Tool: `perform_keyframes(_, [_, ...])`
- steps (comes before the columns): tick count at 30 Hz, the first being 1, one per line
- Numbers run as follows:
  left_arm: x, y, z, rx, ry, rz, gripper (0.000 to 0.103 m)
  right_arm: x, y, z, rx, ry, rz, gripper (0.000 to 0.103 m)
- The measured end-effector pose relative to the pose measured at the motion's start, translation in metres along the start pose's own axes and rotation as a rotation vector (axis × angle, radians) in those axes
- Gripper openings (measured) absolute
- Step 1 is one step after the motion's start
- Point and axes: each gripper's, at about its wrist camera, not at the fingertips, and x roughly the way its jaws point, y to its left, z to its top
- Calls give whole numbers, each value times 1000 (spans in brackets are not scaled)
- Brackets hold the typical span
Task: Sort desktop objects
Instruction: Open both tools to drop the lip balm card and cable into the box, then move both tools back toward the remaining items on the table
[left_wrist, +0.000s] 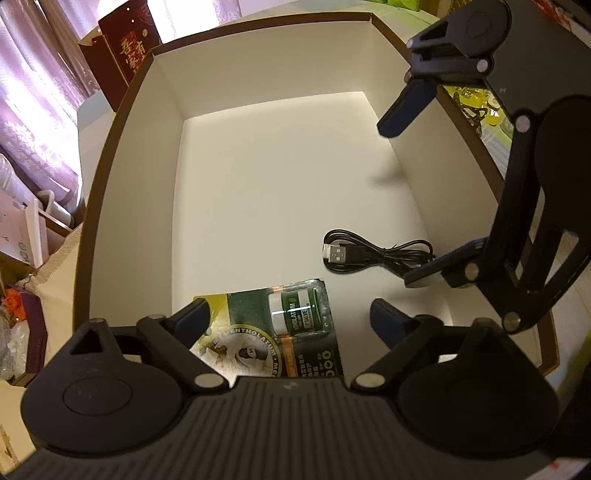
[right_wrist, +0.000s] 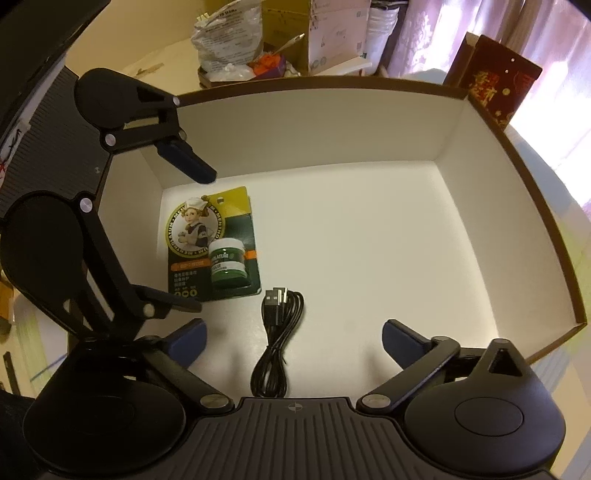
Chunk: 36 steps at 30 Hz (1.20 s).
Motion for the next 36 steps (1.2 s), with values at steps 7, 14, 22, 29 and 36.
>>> perform_keyframes(7, [-8, 1, 15, -4, -6, 44, 98, -11, 3, 2, -15, -25, -30, 101])
perform_keyframes(14, [-18, -1, 23, -34, -41, 79, 98, -26, 5, 2, -11, -73, -42, 101])
perform_keyframes(22, [-51, -9, 26, -54, -73, 132, 99, -49, 9, -4, -19, -131, -50, 101])
perform_keyframes(29, [-78, -26, 29, -79, -109, 176, 99, -77, 14, -16, -22, -207, -44, 101])
perform_keyframes(36, [-100, -53, 31, -104, -128, 215, 100, -107, 18, -40, -18, -277, -25, 101])
